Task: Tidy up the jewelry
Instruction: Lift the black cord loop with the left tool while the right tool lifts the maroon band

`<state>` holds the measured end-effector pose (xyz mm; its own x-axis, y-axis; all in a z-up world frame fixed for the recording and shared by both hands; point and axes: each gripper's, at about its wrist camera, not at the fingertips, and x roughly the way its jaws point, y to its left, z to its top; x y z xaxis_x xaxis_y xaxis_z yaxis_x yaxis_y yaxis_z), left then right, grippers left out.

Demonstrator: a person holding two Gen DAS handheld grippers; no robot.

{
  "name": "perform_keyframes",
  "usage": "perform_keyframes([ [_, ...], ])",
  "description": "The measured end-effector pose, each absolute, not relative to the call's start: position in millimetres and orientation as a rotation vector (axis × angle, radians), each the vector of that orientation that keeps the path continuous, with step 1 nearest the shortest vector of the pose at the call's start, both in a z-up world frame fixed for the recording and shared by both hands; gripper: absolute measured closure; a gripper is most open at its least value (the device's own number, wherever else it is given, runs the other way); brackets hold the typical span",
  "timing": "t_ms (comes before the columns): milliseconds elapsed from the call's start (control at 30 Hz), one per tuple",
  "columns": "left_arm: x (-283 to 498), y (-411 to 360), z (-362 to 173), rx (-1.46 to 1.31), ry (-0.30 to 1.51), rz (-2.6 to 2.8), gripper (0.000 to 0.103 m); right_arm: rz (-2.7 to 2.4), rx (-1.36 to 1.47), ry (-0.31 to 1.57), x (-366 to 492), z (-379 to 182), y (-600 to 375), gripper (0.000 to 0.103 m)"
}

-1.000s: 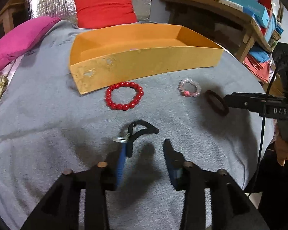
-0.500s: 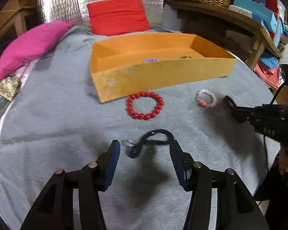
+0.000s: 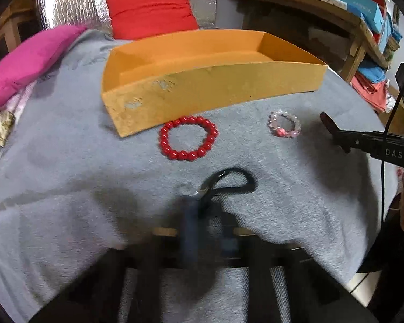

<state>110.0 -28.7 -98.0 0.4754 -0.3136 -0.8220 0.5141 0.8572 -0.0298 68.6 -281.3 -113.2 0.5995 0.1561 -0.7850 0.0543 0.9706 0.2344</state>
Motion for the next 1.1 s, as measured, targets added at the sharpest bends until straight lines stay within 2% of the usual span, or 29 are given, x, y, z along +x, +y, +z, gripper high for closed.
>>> perform_keyframes([
  [333, 97.1, -30.1, -77.6, 0.126, 0.897, -0.597, 0.098, 0.091, 0.285, 0.835, 57.5, -95.9, -286.9, 0.092],
  [733, 83.5, -30.7, -12.2, 0.036, 0.697, -0.529, 0.098, 0.117, 0.288, 0.66, 44.4, -62.1, -286.4, 0.092],
  [1100, 112.0, -83.8, 43.4, 0.013, 0.588, -0.543, 0.098, -0.033, 0.16, 0.696, 55.7, -38.8, -292.1, 0.092],
])
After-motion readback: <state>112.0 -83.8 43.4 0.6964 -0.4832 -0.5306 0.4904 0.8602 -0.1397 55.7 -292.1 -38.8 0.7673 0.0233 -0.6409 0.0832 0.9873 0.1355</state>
